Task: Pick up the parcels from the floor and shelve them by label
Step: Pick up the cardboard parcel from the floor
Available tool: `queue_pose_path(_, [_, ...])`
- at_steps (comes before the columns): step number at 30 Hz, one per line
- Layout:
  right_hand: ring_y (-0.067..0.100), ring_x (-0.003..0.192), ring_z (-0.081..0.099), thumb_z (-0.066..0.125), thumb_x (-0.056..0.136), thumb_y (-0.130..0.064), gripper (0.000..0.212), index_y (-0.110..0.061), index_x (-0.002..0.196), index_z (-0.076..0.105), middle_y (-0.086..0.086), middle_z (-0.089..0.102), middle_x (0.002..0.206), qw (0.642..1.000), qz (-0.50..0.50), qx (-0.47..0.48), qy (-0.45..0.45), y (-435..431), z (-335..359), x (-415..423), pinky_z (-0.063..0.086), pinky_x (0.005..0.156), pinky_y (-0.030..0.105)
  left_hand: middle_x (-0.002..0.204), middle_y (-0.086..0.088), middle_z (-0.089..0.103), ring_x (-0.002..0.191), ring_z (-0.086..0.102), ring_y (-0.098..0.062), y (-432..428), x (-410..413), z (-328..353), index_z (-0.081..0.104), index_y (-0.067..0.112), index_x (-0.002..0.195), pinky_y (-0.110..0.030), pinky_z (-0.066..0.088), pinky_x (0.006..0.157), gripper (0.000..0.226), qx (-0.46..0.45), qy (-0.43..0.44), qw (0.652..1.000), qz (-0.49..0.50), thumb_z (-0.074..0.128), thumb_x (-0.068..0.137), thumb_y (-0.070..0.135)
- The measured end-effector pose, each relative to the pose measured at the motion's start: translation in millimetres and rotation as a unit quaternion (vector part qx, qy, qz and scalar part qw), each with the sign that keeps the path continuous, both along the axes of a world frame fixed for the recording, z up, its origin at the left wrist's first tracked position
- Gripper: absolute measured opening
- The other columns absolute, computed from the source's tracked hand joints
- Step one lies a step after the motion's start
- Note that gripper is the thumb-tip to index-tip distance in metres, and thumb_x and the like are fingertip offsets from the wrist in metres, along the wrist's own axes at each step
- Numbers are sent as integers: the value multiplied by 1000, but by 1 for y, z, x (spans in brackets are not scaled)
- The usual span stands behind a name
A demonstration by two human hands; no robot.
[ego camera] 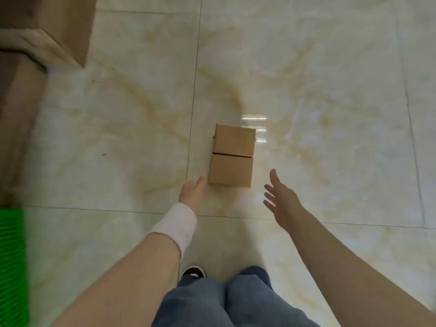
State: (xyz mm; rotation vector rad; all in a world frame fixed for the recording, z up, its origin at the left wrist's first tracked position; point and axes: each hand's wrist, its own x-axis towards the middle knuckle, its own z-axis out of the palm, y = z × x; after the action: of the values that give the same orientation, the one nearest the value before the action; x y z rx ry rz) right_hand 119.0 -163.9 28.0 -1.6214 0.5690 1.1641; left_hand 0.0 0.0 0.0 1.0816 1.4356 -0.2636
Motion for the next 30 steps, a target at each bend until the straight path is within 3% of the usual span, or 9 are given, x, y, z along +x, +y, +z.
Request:
queue_pose_path(6, [24,143,30,47,88,-56,81,-13,152,20,3,25,159,997,74,-4,-30,25,-110,36,31,115,38,152,-4,35,140,34,-26,29,50,-85,28,13,148,-38,25,115,74,49,-61,997,-30,45,89,54])
queue_pose_path(9, [21,142,30,42,85,-65,82,-23,152,22,-3,22,159,995,91,13,-43,33,-142,38,32,114,39,149,0,42,136,42,-23,34,53,-117,33,19,146,-42,29,115,110,24,-84,995,-47,48,59,85])
queue_pose_path(11, [20,139,35,43,70,-80,95,-29,149,28,-4,26,157,992,109,25,-49,35,-154,33,33,113,40,148,2,44,135,42,-19,32,51,-137,32,21,146,-42,30,115,120,3,-103,993,-50,48,48,89])
queue_pose_path(13, [18,135,40,44,52,-89,108,-34,145,37,-4,32,152,992,106,25,-67,33,-167,27,32,114,42,149,1,42,135,42,-18,26,51,-139,28,19,147,-40,29,116,106,-7,-115,992,-42,51,62,78])
queue_pose_path(17, [18,132,43,44,56,-86,98,-39,142,38,-7,35,149,994,81,29,-70,33,-176,20,32,114,42,146,-2,44,130,46,-19,17,50,-140,27,19,147,-38,33,114,69,-20,-119,992,-42,45,90,53])
queue_pose_path(22, [17,132,43,37,89,-61,66,-28,146,32,-1,43,146,996,38,54,-62,34,-154,11,34,112,37,139,-7,50,124,49,-22,8,47,-117,30,15,145,-37,38,108,59,-67,-119,991,7,43,95,43])
queue_pose_path(27, [10,114,50,40,95,-46,58,-23,148,30,-7,50,132,996,4,62,-69,26,-66,10,36,94,25,144,-3,48,131,46,-21,-4,43,-45,32,18,145,-42,31,115,65,-78,-112,991,-4,43,91,53])
queue_pose_path(30, [3,102,55,47,93,-43,60,-25,147,30,-6,52,134,995,-7,73,-72,24,10,14,42,83,19,143,-1,49,130,47,-20,-5,47,22,33,18,145,-41,32,114,67,-63,-107,992,-26,43,89,55])
